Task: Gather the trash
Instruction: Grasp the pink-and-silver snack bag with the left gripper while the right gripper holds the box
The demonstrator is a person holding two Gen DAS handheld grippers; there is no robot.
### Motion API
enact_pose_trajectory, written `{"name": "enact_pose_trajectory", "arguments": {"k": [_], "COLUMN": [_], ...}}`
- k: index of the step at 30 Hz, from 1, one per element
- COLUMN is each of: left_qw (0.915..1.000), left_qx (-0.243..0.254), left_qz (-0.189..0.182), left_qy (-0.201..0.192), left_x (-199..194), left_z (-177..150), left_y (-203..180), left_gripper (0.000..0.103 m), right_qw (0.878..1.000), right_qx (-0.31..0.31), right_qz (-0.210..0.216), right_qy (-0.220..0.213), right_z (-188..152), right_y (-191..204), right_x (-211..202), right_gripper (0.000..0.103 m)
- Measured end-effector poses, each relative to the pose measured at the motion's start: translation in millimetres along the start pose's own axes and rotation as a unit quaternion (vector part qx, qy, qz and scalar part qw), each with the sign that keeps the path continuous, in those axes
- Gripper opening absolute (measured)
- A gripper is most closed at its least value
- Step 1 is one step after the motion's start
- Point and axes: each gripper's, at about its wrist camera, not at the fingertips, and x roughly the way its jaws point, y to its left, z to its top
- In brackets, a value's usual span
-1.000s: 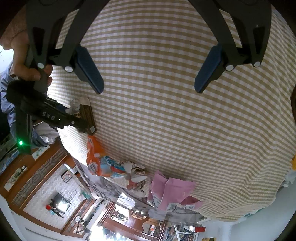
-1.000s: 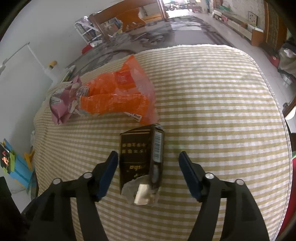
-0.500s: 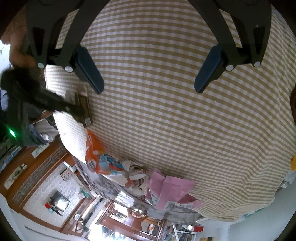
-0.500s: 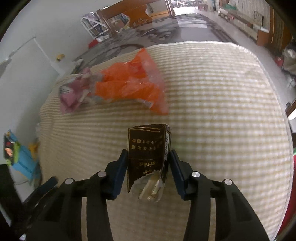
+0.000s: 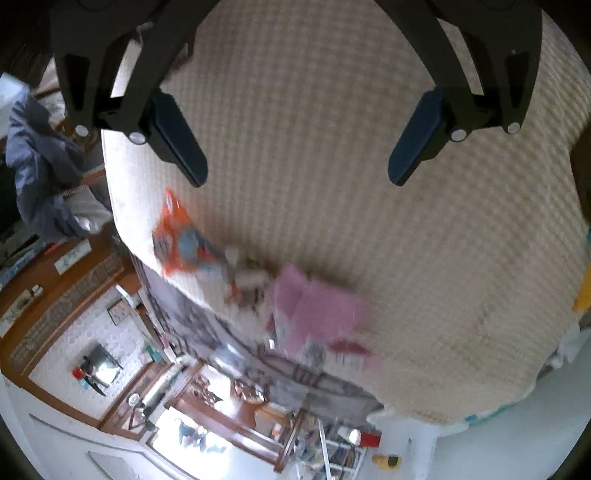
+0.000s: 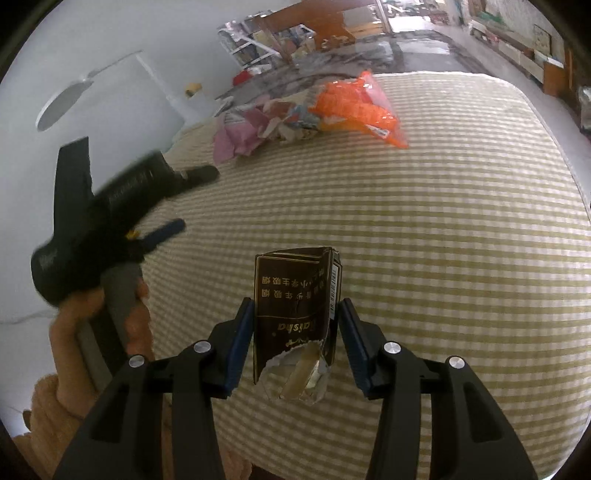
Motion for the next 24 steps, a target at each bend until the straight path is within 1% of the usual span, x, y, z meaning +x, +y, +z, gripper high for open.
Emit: {"name": "enact_pose_trajectory", "arguments": {"k": [2, 5, 8, 11, 13, 14, 15, 17, 19, 22, 23, 24], "left_qw": [0.9998, 0.9979, 0.9949, 0.9945, 0.9930, 0.9921, 0.9914, 0.9916, 0.9908, 0.9877, 0.9871, 0.9869], "left_qx": [0.006, 0.042, 0.075, 0.078, 0.091, 0.099, 0.107, 0.113, 0.123, 0.139, 0.141, 0.141], "left_qz": [0.012, 0.039, 0.055, 0.053, 0.055, 0.057, 0.057, 0.053, 0.051, 0.061, 0.062, 0.062], "left_qy": [-0.012, -0.029, -0.039, -0.044, -0.051, -0.052, -0.049, -0.035, -0.028, -0.038, -0.044, -0.048], "left_x": [8, 27, 44, 55, 62, 65, 69, 75, 77, 73, 68, 64], "left_z": [18, 47, 63, 76, 85, 87, 89, 88, 85, 83, 81, 80], "left_y": [-2, -7, -9, -6, -6, -7, -8, -9, -12, -17, -19, -20], "left_gripper": [0.096, 0.096, 0.096, 0.096, 0.095, 0.090, 0.077, 0.062, 0.059, 0.054, 0.051, 0.050], "right_qw": [1.000, 1.000, 1.000, 0.999, 0.999, 0.999, 0.999, 0.999, 0.999, 0.999, 0.999, 0.999], "right_qx": [0.016, 0.028, 0.025, 0.024, 0.025, 0.025, 0.025, 0.026, 0.029, 0.028, 0.028, 0.029], "right_qz": [0.003, 0.008, 0.006, 0.006, 0.006, 0.006, 0.005, 0.004, 0.004, 0.002, 0.001, 0.000], "right_qy": [0.000, 0.002, 0.010, 0.023, 0.028, 0.030, 0.031, 0.032, 0.033, 0.034, 0.033, 0.032], "right_z": [0, 2, 3, 3, 3, 3, 4, 5, 6, 8, 9, 9], "right_y": [-7, -12, -10, -9, -9, -9, -7, -7, -7, -8, -9, -9], "right_x": [0, 0, 7, 15, 17, 19, 21, 22, 24, 28, 28, 30], "right_gripper": [0.046, 0.046, 0.046, 0.046, 0.046, 0.046, 0.046, 0.046, 0.046, 0.046, 0.046, 0.046]}}
